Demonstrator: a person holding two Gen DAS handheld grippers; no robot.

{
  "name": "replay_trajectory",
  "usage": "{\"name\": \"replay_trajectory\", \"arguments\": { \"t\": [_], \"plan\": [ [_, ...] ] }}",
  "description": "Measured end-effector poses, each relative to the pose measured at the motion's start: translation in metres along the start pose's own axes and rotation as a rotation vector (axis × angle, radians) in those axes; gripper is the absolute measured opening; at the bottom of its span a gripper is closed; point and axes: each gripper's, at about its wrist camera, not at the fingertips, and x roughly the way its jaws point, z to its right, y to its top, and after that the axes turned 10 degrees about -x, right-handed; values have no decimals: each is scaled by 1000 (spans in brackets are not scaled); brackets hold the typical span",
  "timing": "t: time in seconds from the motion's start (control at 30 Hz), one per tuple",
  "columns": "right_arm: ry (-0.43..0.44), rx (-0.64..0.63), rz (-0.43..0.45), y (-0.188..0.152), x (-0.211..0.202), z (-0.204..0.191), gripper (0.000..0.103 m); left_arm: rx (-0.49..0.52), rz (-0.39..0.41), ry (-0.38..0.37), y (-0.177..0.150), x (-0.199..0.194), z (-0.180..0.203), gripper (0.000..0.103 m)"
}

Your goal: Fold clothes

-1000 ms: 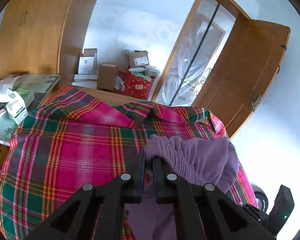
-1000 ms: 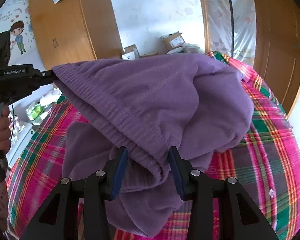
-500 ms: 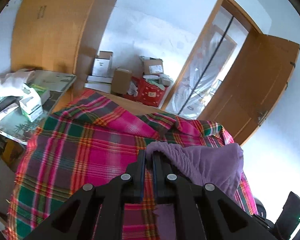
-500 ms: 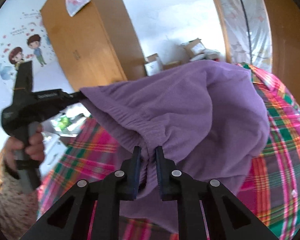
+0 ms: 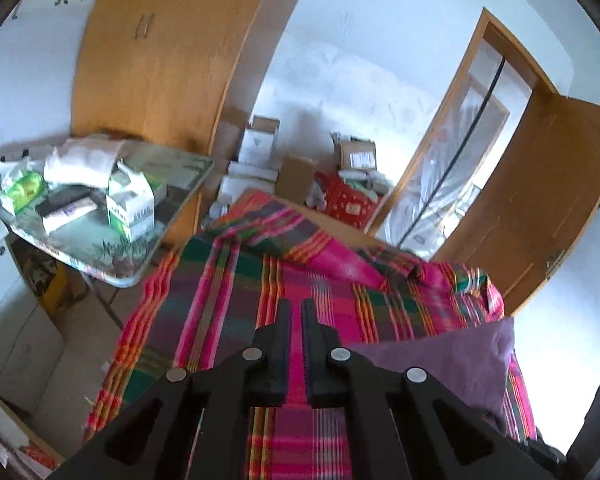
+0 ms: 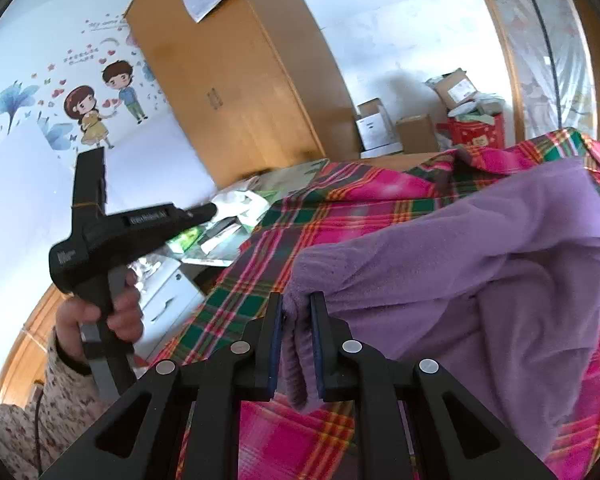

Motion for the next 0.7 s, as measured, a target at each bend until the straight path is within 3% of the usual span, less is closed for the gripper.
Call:
{"name": "replay_trajectory", "arguments": {
  "t": [0.3,0.4,0.47,0.5,0.57,0.7],
  "plan": [
    [32,28,-17,-4,25,-7,14,25,-189,-127,-54,18,3,5],
    [51,67,-22,-8,29,1,15,41,-242,-200,-74,20,10,16],
    [85,107,-45,-11,30,9,20,39,-258,-246,-85,19,15,31],
    [93,126,-56,-13,28,13,21,33,-265,-265,-90,19,17,33],
    [90,147,-55,-19,19,22,34,47,-300,-279,-99,20,25,34],
    [60,198,-18,-33,-15,45,34,90,-342,-274,-116,18,38,35]
  ]
}}
